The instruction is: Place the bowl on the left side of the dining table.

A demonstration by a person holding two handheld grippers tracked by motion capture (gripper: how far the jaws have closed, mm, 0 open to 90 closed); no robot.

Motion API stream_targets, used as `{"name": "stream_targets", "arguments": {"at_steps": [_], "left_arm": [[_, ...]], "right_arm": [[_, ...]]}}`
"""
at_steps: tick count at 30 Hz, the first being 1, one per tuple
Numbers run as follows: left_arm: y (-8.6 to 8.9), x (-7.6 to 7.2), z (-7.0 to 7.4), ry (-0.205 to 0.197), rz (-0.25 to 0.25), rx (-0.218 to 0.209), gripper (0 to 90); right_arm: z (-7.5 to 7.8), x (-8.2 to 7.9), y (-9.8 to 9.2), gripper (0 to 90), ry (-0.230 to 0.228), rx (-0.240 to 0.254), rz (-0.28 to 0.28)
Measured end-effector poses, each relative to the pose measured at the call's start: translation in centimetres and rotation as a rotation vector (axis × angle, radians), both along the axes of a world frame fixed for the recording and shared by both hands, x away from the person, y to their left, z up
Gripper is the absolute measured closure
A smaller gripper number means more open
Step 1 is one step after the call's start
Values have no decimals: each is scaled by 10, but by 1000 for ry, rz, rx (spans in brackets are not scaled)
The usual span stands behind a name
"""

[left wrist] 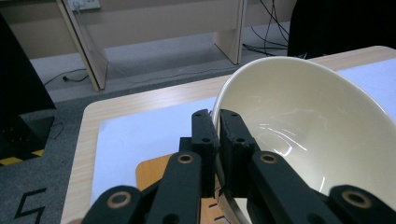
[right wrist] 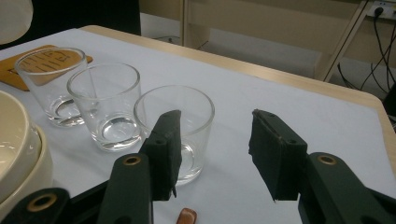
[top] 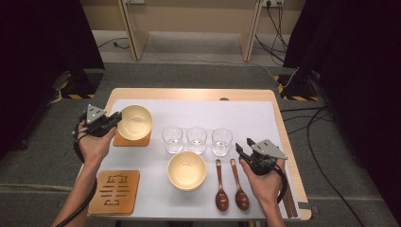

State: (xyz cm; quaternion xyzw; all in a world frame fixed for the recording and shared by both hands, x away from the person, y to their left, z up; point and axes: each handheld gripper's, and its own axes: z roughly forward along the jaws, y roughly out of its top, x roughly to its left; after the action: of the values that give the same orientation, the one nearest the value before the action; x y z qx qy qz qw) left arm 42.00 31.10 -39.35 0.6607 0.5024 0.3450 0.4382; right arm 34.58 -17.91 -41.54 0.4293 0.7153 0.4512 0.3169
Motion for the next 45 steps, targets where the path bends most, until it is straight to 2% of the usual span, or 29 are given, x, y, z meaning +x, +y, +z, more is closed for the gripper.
{"name": "stream_targets", "arguments": {"at_steps": [5,13,22,28,30,36,41,45], "left_arm": [[7,13,-8,31,23,-10,847],[15,35,-28,105,65,-9,847],[25,49,-47,173,110,-23,847],[29,54,-55,197,132,-38,847],[31,54,-56,198,137,-56,847],[33,58,-57,213,144,-74,845],[35,62,-58,233,142,-104,844],[32,64,-57,238,134,-104,844]], "right_arm": [[-1,0,1,537,1,-1,0],[-1,0,0,538,-1,-2,-3],[-1,1,-1,538,2,-5,-6],[-2,1,0,538,2,-8,-3],[-2,1,0,537,3,-9,-4],[-3,1,0,536,5,-7,-5],[-3,1,2,536,5,-12,-2],[-3,2,1,536,5,-12,-3]]}}
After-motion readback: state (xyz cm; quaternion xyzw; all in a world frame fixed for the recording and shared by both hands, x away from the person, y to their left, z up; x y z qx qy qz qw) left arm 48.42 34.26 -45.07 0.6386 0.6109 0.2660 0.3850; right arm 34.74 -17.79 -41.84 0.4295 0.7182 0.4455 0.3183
